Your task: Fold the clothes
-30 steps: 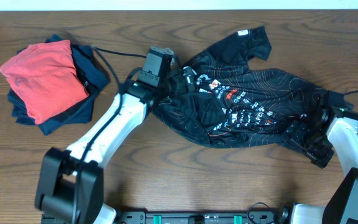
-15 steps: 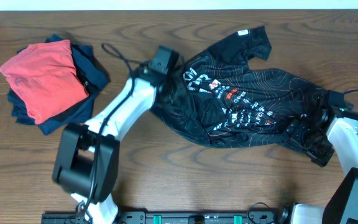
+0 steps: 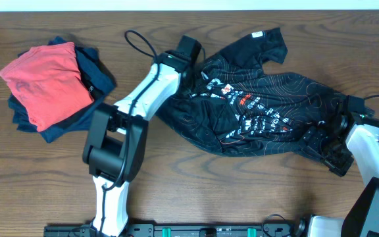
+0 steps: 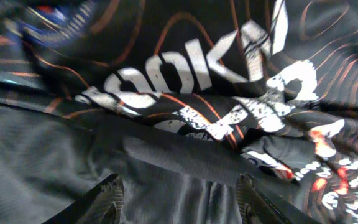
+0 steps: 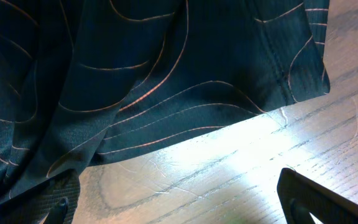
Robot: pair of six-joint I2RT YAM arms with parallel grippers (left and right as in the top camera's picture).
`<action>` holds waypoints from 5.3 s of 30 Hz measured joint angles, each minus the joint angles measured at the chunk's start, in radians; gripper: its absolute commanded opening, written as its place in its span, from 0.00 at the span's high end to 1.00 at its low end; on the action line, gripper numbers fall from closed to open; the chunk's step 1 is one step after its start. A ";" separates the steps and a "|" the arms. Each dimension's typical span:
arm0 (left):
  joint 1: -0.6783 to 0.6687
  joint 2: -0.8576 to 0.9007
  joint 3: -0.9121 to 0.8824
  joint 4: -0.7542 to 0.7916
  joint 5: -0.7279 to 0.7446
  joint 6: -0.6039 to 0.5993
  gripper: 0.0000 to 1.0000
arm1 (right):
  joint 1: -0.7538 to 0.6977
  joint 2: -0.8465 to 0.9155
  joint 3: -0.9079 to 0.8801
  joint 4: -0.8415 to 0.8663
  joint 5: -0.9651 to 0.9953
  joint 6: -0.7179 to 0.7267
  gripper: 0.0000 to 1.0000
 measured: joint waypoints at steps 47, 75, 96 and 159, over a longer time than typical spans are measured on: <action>-0.047 0.075 0.000 0.027 -0.008 -0.137 0.91 | 0.000 0.000 0.000 -0.005 0.000 -0.014 0.01; -0.047 -0.172 -0.006 -0.591 -0.239 0.029 0.94 | 0.000 0.000 -0.001 -0.011 0.000 -0.014 0.01; -0.018 -0.172 -0.038 -0.391 -0.262 0.044 0.18 | 0.000 0.000 -0.001 -0.013 0.005 -0.014 0.01; 0.002 -0.288 -0.051 -0.778 -0.240 0.336 0.94 | -0.029 0.000 -0.001 -0.040 0.025 -0.014 0.01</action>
